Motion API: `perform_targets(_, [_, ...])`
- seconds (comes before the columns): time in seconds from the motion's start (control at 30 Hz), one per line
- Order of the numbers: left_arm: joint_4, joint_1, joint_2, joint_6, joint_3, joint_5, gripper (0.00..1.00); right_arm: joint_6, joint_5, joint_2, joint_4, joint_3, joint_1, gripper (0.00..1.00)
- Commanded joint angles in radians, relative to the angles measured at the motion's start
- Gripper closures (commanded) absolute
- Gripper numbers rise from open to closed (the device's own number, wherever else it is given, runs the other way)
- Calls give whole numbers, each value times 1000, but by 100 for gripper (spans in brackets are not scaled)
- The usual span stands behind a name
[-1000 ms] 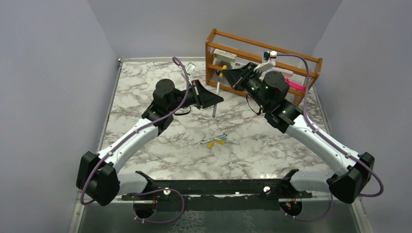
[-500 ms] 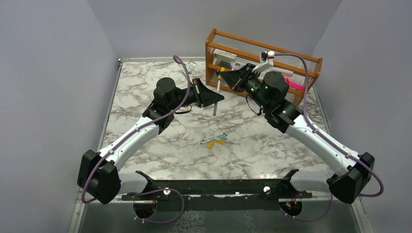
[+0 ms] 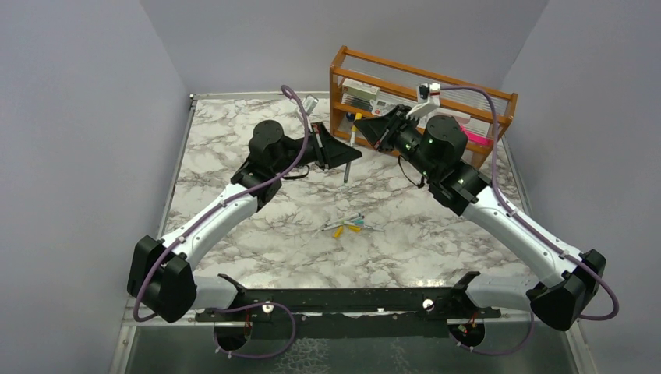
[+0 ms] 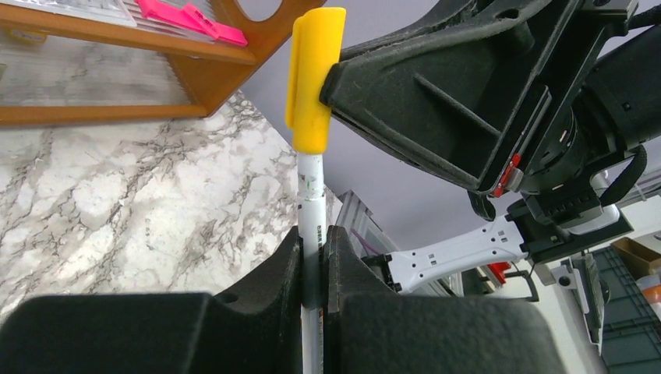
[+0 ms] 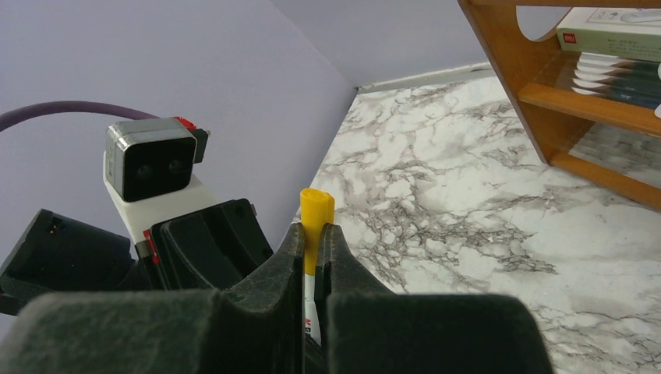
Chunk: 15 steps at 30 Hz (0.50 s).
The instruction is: Insert the pens into the pen caps
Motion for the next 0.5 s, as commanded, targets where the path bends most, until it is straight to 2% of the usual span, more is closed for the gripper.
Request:
perform_targets(0.0, [31, -6, 30, 51, 69, 16, 100, -25, -79, -8, -72, 21, -6, 99])
perform_targets(0.3, [23, -5, 90, 124, 175, 42, 100, -103, -183, 1, -188, 49, -6, 99])
perform_targets(0.47, [22, -5, 119, 158, 221, 51, 100, -117, -212, -36, -194, 13, -5, 99])
